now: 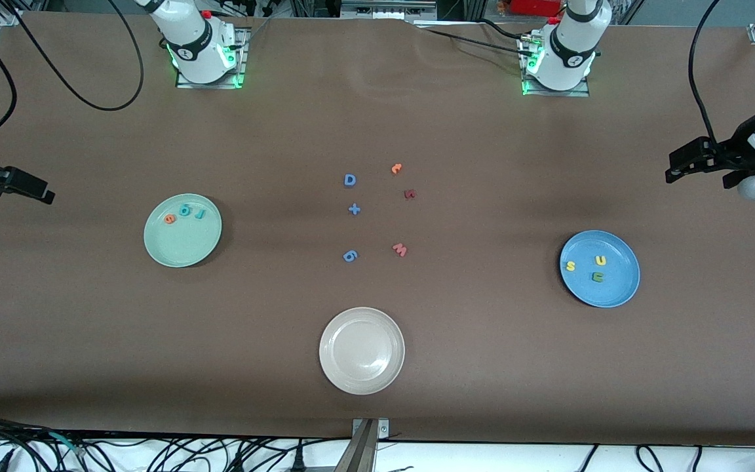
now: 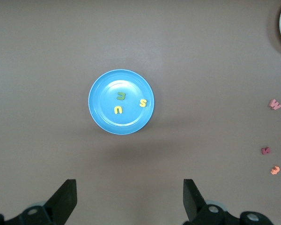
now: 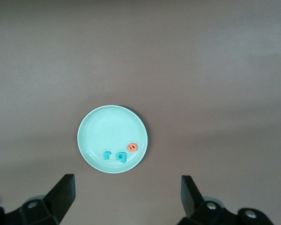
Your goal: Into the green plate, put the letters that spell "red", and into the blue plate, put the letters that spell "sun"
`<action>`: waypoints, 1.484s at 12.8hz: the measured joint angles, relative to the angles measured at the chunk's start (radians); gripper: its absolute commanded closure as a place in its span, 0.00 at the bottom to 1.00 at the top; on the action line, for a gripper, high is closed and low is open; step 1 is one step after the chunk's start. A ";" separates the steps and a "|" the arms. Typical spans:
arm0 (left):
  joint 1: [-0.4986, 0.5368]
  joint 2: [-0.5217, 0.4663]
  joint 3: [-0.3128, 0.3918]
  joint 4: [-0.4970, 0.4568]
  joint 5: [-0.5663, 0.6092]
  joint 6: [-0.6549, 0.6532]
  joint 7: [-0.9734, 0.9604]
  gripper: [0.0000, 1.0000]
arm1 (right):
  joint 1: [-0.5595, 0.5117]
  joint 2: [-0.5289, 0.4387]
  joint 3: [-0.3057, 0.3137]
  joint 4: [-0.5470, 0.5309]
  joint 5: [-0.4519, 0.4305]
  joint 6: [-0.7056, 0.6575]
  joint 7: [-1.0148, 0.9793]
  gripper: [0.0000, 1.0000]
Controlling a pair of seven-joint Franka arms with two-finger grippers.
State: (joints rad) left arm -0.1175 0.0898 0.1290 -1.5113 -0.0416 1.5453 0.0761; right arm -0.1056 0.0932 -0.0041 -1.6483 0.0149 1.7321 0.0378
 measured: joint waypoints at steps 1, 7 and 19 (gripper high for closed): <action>0.000 0.000 0.001 0.001 0.000 0.000 0.000 0.00 | -0.012 -0.004 0.014 -0.009 -0.009 0.008 0.001 0.00; 0.001 0.000 0.001 0.010 0.000 0.000 0.000 0.00 | -0.024 -0.003 0.031 -0.016 -0.036 0.016 0.001 0.00; 0.001 0.000 0.001 0.011 0.000 0.000 0.000 0.00 | -0.025 -0.010 0.033 0.024 -0.035 0.004 0.002 0.00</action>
State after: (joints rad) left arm -0.1169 0.0899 0.1297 -1.5003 -0.0417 1.5454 0.0761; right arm -0.1304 0.0837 0.0287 -1.6238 -0.0203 1.7366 0.0402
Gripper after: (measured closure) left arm 0.000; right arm 0.000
